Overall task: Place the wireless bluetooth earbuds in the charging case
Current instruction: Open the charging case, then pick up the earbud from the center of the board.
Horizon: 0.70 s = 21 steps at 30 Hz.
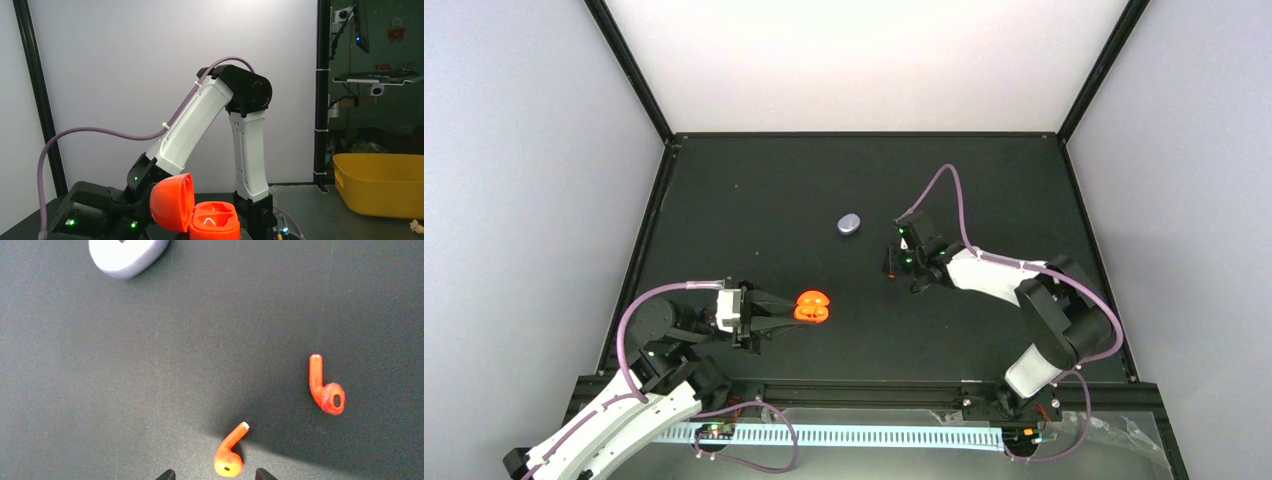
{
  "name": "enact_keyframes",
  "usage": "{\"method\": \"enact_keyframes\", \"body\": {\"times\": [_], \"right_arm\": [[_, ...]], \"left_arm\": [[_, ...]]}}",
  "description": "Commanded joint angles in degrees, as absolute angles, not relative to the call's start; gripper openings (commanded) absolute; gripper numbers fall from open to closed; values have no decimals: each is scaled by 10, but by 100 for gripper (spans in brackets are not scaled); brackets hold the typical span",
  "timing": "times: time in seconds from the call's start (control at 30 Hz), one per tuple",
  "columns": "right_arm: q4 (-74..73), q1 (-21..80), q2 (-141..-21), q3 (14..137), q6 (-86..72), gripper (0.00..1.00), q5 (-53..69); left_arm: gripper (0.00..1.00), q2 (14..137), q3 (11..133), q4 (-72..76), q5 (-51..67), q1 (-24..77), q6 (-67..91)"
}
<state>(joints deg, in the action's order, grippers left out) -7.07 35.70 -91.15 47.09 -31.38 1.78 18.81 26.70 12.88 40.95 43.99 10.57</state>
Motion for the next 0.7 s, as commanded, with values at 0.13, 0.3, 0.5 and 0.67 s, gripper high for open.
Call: {"method": "enact_keyframes", "body": {"times": [0.13, 0.3, 0.5, 0.67], "right_arm": [[-89, 367, -959, 513, -299, 41, -1], [-102, 373, -975, 528, -309, 42, 10], [-114, 388, -982, 541, -335, 42, 27], [-106, 390, -963, 537, -344, 44, 33]], "left_arm": [[2, 193, 269, 130, 410, 441, 97], [2, 186, 269, 124, 407, 441, 96], [1, 184, 269, 124, 406, 441, 94], [2, 185, 268, 122, 407, 441, 95]]}}
